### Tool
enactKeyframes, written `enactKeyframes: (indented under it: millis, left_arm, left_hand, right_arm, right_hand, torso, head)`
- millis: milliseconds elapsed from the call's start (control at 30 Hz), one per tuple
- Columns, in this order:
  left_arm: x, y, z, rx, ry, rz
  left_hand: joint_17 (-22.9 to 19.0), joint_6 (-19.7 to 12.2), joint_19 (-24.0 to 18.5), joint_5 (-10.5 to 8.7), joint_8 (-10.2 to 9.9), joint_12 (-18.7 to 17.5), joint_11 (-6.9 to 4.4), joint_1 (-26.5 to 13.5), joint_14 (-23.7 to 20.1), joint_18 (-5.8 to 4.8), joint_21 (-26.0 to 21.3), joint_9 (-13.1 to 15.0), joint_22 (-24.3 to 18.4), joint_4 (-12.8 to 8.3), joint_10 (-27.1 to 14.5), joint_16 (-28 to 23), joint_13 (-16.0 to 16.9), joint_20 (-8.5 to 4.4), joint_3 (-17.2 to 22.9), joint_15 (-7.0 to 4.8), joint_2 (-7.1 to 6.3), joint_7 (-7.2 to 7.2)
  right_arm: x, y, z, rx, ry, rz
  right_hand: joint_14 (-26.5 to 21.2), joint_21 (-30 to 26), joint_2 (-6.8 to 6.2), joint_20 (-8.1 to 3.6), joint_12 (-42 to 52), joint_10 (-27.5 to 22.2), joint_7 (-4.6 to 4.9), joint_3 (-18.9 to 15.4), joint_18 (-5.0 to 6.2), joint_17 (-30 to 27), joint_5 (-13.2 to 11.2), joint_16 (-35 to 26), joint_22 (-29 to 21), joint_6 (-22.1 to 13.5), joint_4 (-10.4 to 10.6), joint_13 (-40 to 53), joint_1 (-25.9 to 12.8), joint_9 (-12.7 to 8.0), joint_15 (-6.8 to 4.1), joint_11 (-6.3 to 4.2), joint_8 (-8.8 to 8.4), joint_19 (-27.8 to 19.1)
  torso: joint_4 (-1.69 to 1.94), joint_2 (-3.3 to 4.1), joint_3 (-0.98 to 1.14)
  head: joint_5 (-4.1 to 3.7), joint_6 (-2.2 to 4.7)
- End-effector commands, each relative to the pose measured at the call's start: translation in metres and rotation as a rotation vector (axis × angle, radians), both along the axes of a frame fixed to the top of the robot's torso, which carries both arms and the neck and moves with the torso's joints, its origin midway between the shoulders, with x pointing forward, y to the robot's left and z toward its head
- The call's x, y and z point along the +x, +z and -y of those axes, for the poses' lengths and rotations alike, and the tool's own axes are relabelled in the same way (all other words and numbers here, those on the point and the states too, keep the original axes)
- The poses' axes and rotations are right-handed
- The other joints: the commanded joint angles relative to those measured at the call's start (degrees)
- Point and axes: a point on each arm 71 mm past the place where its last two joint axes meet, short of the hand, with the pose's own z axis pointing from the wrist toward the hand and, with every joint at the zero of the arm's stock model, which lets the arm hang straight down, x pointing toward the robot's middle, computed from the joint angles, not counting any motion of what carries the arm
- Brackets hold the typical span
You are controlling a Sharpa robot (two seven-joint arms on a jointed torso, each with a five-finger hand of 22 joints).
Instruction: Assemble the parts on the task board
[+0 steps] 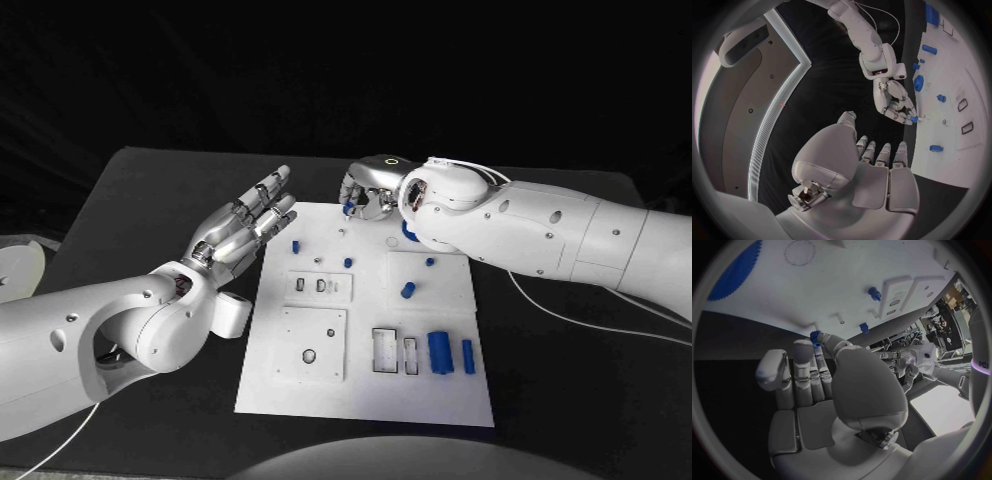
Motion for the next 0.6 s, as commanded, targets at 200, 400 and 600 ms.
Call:
enactKeyframes:
  millis: [200,400,600]
  left_arm:
    - [0.0003,0.0000,0.0017,-0.028,-0.014,-0.023]
    - [0.0007,-0.0004,0.0015,-0.028,-0.013,-0.028]
    - [0.0010,-0.0007,0.0017,-0.029,-0.013,-0.031]
  left_hand:
    - [-0.1,0.3,0.0,0.37,0.5,0.4,0.70,0.4,-0.1,0.98,-0.4,0.1,-0.1,-0.6,0.0,-0.2,0.1,0.33,0.1,0.66,0.01,0.65]
    - [-0.1,0.5,0.0,0.44,0.5,0.4,0.79,0.4,-0.1,0.98,-0.4,0.2,-0.1,-0.7,0.0,-0.2,0.1,0.37,0.1,0.75,0.03,0.81]
    - [-0.1,0.6,0.0,0.49,0.5,0.4,0.84,0.4,-0.1,0.98,-0.3,0.2,-0.1,-0.7,0.0,-0.2,0.1,0.39,0.2,0.82,0.08,0.91]
  right_arm:
    - [-0.0029,-0.0086,-0.0016,-0.021,0.016,-0.027]
    - [-0.0029,-0.0105,0.0010,-0.021,0.010,-0.032]
    - [-0.0035,-0.0113,0.0029,-0.015,0.007,-0.030]
  right_hand:
    - [-0.5,-0.2,-0.64,0.04,-0.3,-0.5,-0.03,0.0,-0.22,0.0,-0.5,-0.2,0.1,-0.5,0.3,0.0,0.0,-0.1,0.10,-0.01,-0.53,-0.6]
    - [-0.5,-0.3,-0.66,0.06,-0.4,-0.6,-0.03,0.0,-0.20,-0.1,-0.5,-0.3,0.0,-0.6,0.3,0.0,0.0,-0.2,0.12,0.01,-0.59,-0.6]
    - [-0.6,-0.3,-0.66,0.07,-0.4,-0.6,-0.02,0.0,-0.20,-0.1,-0.5,-0.3,0.0,-0.6,0.3,0.0,0.0,-0.2,0.12,0.02,-0.59,-0.7]
  torso:
    - [-0.07,-0.03,-0.04]
    - [-0.04,-0.02,-0.02]
    - [-0.03,0.03,0.01]
  head:
    - [0.13,0.14]
    - [0.13,0.33]
    - [0.10,0.50]
